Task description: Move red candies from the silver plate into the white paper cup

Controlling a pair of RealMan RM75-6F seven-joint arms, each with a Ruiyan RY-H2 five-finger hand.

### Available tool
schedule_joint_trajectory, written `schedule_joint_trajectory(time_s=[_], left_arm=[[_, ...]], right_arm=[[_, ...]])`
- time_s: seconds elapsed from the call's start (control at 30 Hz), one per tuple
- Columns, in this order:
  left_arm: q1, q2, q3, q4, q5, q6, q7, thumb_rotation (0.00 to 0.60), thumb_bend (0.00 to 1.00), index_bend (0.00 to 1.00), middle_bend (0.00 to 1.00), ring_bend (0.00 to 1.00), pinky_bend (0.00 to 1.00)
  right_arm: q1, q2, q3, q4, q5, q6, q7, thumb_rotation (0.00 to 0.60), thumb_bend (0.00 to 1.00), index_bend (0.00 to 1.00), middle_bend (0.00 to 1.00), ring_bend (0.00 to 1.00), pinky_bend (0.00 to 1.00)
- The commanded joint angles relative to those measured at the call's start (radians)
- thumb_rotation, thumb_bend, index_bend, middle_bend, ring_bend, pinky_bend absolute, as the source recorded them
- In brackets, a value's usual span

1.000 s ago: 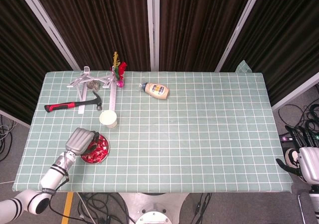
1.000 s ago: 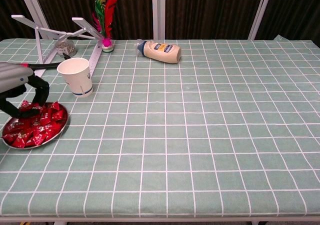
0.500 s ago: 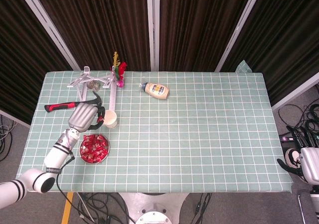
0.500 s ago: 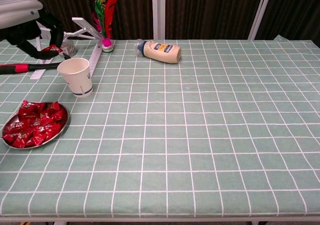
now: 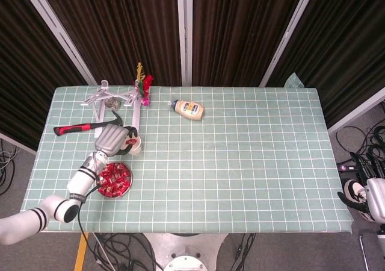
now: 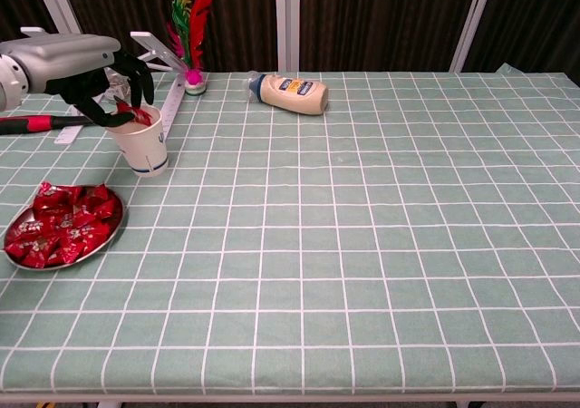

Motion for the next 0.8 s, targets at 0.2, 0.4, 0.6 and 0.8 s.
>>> schedule_joint_trajectory(time_s=[0.2, 0.4, 0.6, 0.8], left_arm=[[0.090, 0.077, 0.011, -0.116, 0.005, 0.153, 0.007, 0.600, 0.26, 0.32, 0.40, 0.91, 1.00], [0.210, 0.159, 0.081, -0.238, 0.006, 0.254, 0.009, 0.600, 0.23, 0.33, 0.40, 0.91, 1.00], [0.236, 0.151, 0.146, -0.246, -0.015, 0.192, 0.054, 0.600, 0.21, 0.35, 0.41, 0.91, 1.00], [0.226, 0.089, 0.165, -0.175, -0.043, 0.134, 0.112, 0.600, 0.21, 0.36, 0.42, 0.92, 1.00]], right_arm=[[0.007, 0.001, 0.004, -0.005, -0.009, 0.001, -0.003, 0.600, 0.11, 0.08, 0.14, 0.00, 0.10], [0.012, 0.001, 0.003, -0.010, -0.021, 0.000, -0.007, 0.600, 0.11, 0.08, 0.14, 0.00, 0.11], [0.014, 0.003, 0.002, -0.017, -0.028, 0.003, -0.012, 0.600, 0.11, 0.08, 0.14, 0.00, 0.11], [0.008, 0.008, 0.000, -0.025, -0.028, 0.010, -0.020, 0.600, 0.11, 0.08, 0.14, 0.00, 0.11]])
